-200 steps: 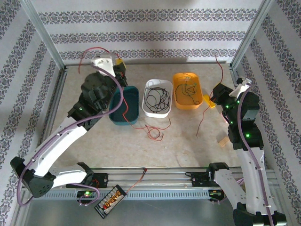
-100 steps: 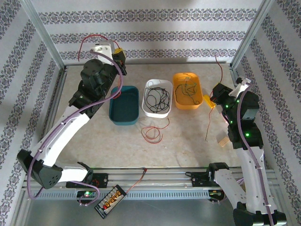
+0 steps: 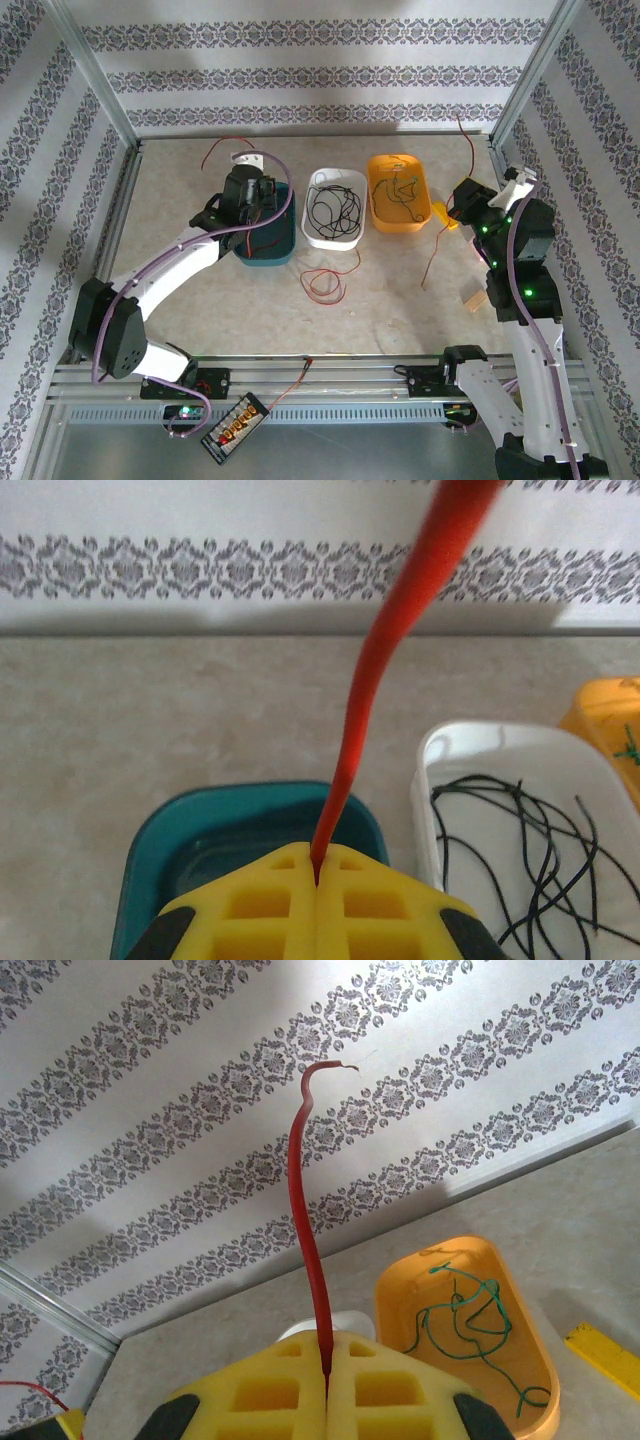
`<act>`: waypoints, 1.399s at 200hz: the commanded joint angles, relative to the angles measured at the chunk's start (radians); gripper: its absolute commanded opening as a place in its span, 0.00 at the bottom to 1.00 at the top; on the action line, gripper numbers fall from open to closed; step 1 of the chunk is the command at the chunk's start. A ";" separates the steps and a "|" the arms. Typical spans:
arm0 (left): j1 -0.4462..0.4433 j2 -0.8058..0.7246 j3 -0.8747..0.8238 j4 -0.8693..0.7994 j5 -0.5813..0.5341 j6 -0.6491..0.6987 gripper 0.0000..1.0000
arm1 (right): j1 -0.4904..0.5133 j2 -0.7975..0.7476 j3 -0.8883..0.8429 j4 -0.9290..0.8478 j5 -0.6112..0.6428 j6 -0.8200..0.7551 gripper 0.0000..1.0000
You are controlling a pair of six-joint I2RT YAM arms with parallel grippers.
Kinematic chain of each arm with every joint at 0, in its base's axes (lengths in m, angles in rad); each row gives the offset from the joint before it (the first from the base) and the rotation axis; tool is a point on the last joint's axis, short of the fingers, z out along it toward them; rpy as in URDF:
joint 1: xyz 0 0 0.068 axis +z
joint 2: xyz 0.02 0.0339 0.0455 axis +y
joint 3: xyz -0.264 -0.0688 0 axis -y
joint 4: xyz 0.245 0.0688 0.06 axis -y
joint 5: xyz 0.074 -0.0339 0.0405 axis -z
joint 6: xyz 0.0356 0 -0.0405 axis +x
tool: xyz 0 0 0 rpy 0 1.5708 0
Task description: Untangle the cables
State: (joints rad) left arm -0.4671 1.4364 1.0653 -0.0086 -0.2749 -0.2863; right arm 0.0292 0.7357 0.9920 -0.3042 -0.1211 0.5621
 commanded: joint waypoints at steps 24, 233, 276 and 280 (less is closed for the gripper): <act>0.038 0.039 -0.081 0.018 0.069 -0.129 0.00 | 0.009 -0.002 0.015 0.011 -0.025 -0.008 0.00; 0.118 0.487 0.114 -0.197 0.567 -0.198 0.17 | 0.009 -0.018 0.018 -0.007 -0.010 -0.017 0.00; 0.118 0.327 0.057 -0.078 0.506 -0.146 0.44 | 0.011 -0.007 0.028 0.005 -0.068 -0.022 0.00; 0.116 0.300 0.049 -0.061 0.499 -0.139 0.47 | 0.011 -0.007 0.028 0.006 -0.070 -0.021 0.00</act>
State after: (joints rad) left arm -0.3523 1.8847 1.1431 -0.1493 0.2569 -0.4671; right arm 0.0292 0.7292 0.9928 -0.3256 -0.1490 0.5503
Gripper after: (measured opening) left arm 0.405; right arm 0.045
